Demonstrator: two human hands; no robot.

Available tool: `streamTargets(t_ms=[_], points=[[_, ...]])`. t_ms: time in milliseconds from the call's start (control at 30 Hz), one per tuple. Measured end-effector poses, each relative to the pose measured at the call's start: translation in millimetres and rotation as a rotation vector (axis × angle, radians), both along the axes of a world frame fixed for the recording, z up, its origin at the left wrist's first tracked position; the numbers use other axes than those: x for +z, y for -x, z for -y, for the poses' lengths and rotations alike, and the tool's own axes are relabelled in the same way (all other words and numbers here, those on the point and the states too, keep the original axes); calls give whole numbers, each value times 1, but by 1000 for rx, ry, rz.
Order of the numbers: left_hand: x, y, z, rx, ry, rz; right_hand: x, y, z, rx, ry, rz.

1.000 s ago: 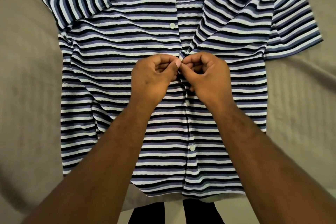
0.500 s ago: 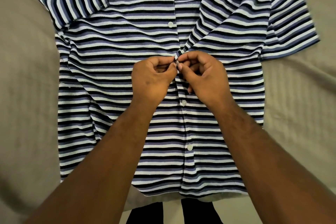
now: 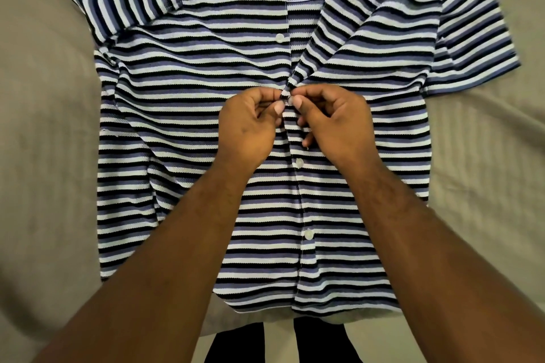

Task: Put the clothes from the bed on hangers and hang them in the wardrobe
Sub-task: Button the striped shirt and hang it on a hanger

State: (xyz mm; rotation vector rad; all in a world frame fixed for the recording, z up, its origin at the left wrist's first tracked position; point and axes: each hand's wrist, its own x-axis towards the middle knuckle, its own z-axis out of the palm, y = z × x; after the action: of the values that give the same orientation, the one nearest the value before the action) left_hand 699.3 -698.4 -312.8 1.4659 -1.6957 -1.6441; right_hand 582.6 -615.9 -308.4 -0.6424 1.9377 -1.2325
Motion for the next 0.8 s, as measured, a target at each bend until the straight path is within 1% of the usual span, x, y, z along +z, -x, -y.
streamTargets(t_ms=[167, 267, 400, 567, 667, 733, 800], points=[[-1, -2, 0, -40, 35, 7, 4, -4, 2, -2, -10, -57], [-1, -1, -2, -18, 68, 30, 3, -5, 5, -6, -46, -113], [3, 0, -6, 11, 114, 65, 1, -8, 11, -18, -87, -241], [10, -7, -9, 19, -27, -1, 8, -13, 7, 24, -132, -314], [16, -20, -26, 4, -55, -4, 16, -23, -9, 56, -165, -306], [20, -33, -42, -5, -73, 8, 20, -34, -25, 73, -191, -296], [23, -45, -60, -15, -82, 73, 23, -46, -42, 108, -213, -297]])
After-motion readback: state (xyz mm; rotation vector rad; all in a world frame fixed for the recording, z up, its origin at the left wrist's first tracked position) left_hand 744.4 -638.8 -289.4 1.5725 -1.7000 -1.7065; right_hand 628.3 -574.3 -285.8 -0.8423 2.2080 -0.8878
